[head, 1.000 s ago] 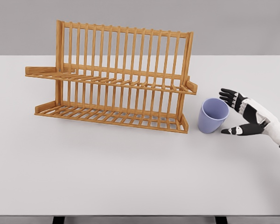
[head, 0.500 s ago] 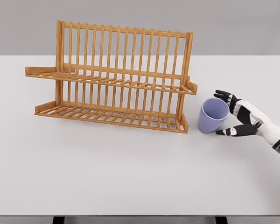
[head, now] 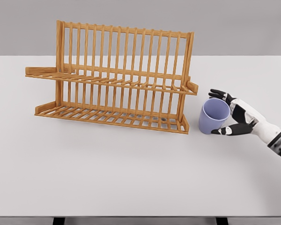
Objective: Right arm put cup on second shelf
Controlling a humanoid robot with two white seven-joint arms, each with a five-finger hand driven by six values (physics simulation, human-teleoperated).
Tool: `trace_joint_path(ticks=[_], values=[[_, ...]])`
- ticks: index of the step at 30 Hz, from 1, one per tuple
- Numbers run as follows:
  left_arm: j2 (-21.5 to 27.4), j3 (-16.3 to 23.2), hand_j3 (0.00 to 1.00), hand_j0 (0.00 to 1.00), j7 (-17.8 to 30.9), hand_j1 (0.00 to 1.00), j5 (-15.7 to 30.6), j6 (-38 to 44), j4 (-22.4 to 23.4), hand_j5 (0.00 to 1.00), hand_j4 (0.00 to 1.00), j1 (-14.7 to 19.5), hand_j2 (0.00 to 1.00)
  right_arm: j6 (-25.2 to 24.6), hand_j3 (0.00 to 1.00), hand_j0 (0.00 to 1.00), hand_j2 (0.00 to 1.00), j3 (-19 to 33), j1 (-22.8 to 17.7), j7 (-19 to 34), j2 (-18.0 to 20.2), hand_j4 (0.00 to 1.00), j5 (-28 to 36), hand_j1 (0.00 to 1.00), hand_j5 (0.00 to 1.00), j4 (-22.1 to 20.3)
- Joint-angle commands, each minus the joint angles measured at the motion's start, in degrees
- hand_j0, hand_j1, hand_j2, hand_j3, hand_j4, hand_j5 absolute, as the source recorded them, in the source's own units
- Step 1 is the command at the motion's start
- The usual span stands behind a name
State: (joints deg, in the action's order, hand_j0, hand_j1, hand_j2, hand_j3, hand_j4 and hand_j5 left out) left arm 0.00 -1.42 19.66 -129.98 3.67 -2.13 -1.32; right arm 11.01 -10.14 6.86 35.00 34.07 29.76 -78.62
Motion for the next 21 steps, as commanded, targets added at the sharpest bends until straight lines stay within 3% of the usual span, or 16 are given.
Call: trace_joint_path(ticks=[1, 6, 9, 11, 15, 21], values=[[0.0, 0.0, 1.0, 1.0, 0.0, 1.0, 0.0, 0.0, 0.0, 1.0, 1.0, 0.0, 1.0, 0.0, 1.0, 1.0, 1.0, -0.2, 0.1, 0.0, 0.0, 1.0, 0.3, 1.0, 1.0, 0.0], [0.0, 0.0, 1.0, 1.0, 0.0, 1.0, 0.0, 0.0, 0.0, 1.0, 1.0, 0.0, 1.0, -0.1, 0.97, 0.97, 0.97, -0.1, 0.0, 0.0, 0.2, 0.97, -0.1, 0.97, 0.97, 0.0], [0.0, 0.0, 1.0, 1.0, 0.0, 1.0, 0.0, 0.0, 0.0, 1.0, 1.0, 0.0, 1.0, -0.1, 0.77, 0.77, 0.77, -0.1, 0.0, 0.0, 0.0, 0.77, -0.1, 0.77, 0.77, 0.1], [0.0, 0.0, 1.0, 1.0, 0.0, 1.0, 0.0, 0.0, 0.0, 1.0, 1.0, 0.0, 1.0, -0.2, 0.71, 0.71, 0.71, 0.0, 0.0, 0.0, 0.0, 0.71, -0.1, 0.71, 0.71, 0.1], [0.0, 0.0, 1.0, 1.0, 0.0, 1.0, 0.0, 0.0, 0.0, 1.0, 1.0, 0.0, 1.0, -0.1, 0.65, 0.65, 0.65, 0.1, 0.0, 0.0, 0.1, 0.65, -0.1, 0.65, 0.65, 0.1], [0.0, 0.0, 1.0, 1.0, 0.0, 1.0, 0.0, 0.0, 0.0, 1.0, 1.0, 0.0, 1.0, -0.1, 0.65, 0.65, 0.65, 0.2, 0.0, 0.0, 0.1, 0.65, -0.1, 0.65, 0.65, 0.0]])
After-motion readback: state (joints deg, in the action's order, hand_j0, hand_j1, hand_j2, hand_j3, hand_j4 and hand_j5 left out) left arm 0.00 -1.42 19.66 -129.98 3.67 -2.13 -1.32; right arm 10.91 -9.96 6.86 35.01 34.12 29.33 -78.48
